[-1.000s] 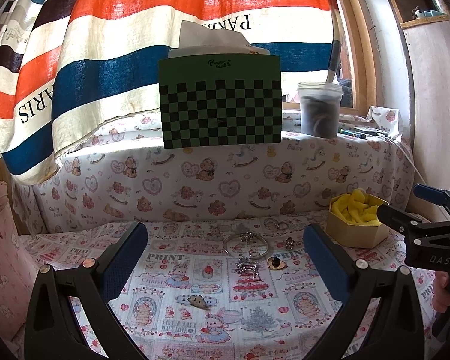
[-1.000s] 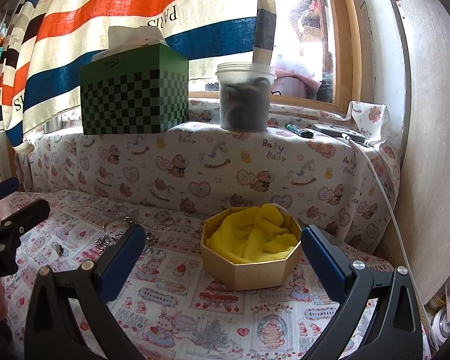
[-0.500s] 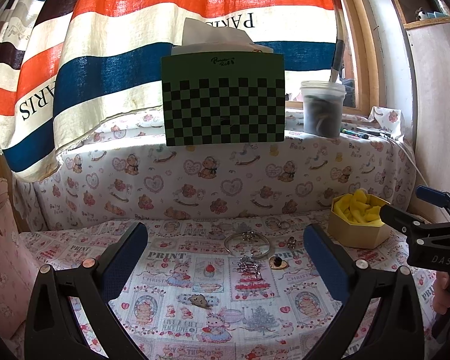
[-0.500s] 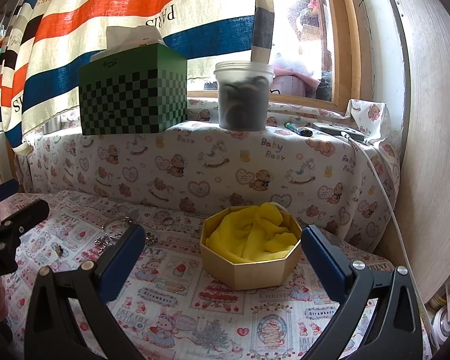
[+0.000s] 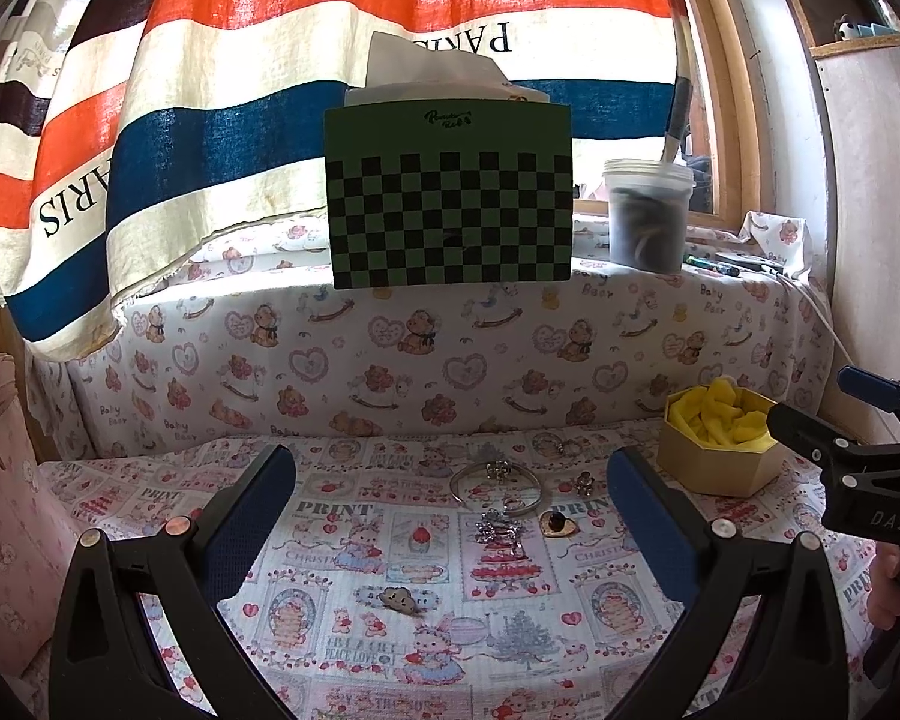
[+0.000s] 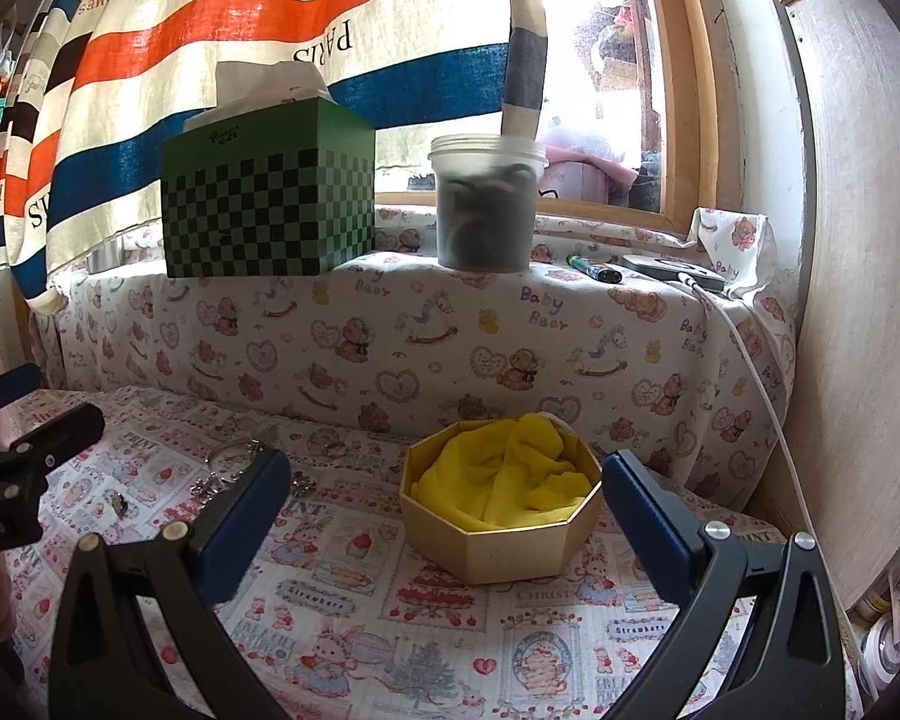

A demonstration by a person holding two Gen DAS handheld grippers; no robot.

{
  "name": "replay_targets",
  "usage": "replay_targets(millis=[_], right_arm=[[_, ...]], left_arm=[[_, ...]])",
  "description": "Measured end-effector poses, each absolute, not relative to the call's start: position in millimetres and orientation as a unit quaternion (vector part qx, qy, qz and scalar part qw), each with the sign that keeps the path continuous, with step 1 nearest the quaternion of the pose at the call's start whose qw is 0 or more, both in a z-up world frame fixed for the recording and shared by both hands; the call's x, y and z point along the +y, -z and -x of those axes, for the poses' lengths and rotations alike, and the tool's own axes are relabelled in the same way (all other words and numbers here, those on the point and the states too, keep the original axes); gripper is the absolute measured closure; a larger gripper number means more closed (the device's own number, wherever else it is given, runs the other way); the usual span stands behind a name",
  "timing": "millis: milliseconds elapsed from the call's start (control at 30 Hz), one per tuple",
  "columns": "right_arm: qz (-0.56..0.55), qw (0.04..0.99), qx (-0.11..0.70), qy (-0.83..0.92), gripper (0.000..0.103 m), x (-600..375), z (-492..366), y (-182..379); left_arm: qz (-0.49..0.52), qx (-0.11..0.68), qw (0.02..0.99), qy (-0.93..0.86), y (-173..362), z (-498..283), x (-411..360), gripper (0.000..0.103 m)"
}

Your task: Organize jewelry

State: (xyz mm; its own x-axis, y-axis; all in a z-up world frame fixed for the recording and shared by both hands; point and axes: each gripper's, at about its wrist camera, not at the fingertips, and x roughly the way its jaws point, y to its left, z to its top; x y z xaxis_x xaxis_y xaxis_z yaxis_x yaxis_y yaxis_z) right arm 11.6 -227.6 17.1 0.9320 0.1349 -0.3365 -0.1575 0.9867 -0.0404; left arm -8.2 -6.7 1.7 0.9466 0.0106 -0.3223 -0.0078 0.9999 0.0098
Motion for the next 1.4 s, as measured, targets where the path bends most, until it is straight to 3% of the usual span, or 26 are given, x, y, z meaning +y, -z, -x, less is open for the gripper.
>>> replay_targets(millis=[433, 900, 967, 1033, 1167, 1233, 1400], right_arm=[[0.028, 0.986, 0.151, -0.064, 0.0, -231.2, -6.8, -20.5], [0.005, 0.981, 0.172, -0.087, 0.0, -233.3, -11.7, -18.8], [0.002, 0.981, 0.176, -0.081, 0.0, -234.5, -13.2, -18.4], [0.0, 0.979, 0.187, -0.076, 0.0, -235.7, -17.1, -17.2], [-0.009, 0.975, 0.216, -0.055, 0.0, -240.8, -26.3, -13.8], [-0.018, 0.972, 0.23, -0.048, 0.0, -244.3, -30.8, -11.5], [-0.026, 0.968, 0.245, -0.044, 0.0, -250.6, -36.3, -8.3]], left_arm=[[0.003, 0.165, 0.986, 0.005, -1.6, 7.2, -2.4, 0.0], [0.021, 0.229, 0.973, 0.015, 6.9, -13.4, 6.8, 0.001], [0.021, 0.258, 0.966, 0.012, 9.7, -21.0, 9.4, 0.011], [0.019, 0.305, 0.951, -0.044, 16.3, -31.7, 16.9, 0.039], [0.115, 0.365, 0.924, 0.009, 27.1, -47.0, 46.4, 0.049], [0.144, 0.389, 0.91, 0.027, 33.2, -50.8, 54.4, 0.072], [0.104, 0.421, 0.901, 0.018, 33.2, -47.0, 40.6, 0.073]])
